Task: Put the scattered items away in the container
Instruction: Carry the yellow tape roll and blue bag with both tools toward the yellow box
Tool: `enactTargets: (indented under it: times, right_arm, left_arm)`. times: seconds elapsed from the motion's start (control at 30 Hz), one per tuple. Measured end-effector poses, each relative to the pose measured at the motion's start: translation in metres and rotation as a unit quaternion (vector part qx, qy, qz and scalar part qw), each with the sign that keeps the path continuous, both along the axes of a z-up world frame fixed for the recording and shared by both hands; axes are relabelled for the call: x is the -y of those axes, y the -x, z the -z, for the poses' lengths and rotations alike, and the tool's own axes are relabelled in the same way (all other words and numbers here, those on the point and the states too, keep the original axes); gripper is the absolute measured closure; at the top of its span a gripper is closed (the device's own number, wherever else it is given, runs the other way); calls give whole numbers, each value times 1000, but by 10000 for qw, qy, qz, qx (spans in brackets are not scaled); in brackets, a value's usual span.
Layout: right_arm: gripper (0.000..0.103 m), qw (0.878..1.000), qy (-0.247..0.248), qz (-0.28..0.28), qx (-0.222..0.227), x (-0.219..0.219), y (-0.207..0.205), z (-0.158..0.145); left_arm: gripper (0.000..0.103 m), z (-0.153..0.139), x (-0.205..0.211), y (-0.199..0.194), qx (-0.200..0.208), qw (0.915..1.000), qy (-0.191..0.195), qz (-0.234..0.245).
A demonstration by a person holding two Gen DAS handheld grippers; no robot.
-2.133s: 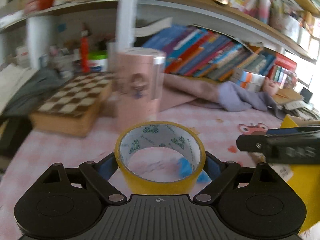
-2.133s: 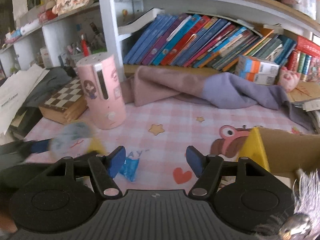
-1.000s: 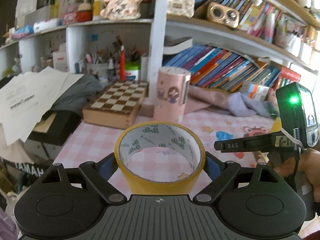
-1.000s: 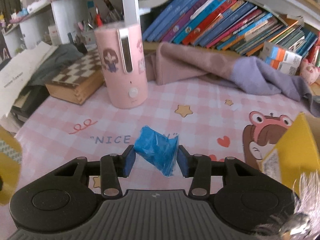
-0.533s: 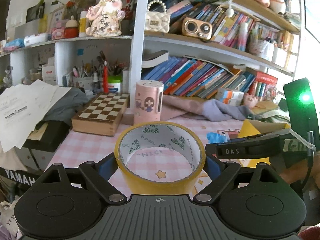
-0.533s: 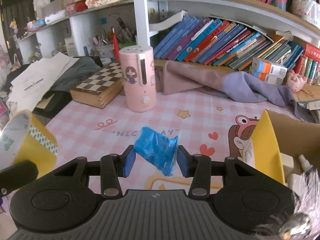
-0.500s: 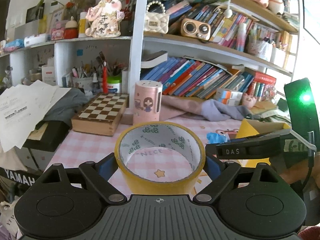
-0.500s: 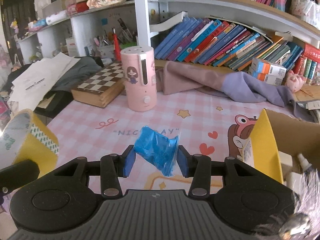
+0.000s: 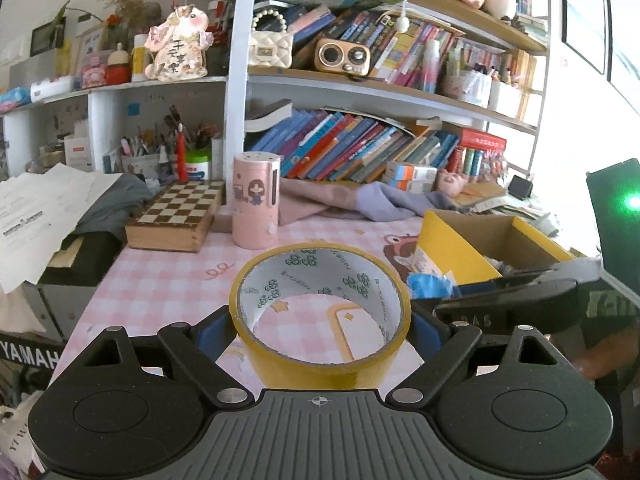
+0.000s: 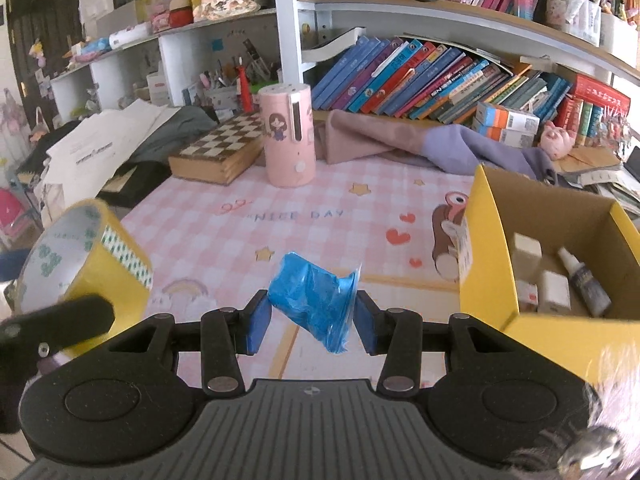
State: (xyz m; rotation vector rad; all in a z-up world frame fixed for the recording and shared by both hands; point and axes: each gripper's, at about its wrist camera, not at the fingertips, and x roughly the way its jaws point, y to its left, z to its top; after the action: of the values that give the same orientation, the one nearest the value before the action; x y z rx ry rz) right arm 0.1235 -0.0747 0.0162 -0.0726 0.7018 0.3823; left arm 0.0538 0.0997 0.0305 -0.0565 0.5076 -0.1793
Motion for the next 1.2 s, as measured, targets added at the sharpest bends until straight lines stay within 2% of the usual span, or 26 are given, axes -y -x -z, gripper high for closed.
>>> enactTargets:
  times: [0.37, 0.67, 1.0, 1.2]
  right_arm:
    - [61, 9998, 37, 114, -174, 15, 49, 12]
    - [61, 9969, -17, 689, -375, 44, 72, 19]
    - [61, 9904, 113, 1308, -437, 80, 93, 19]
    - [61, 9837, 149, 1714, -527, 102, 106, 22]
  left_arm:
    - [12, 6, 14, 29, -124, 9995, -85, 288]
    - [12, 12, 37, 37, -250, 9959, -201, 850]
    - [12, 20, 66, 36, -367, 9879, -88, 1506]
    - [12, 24, 87, 35, -405, 9801, -67, 1942]
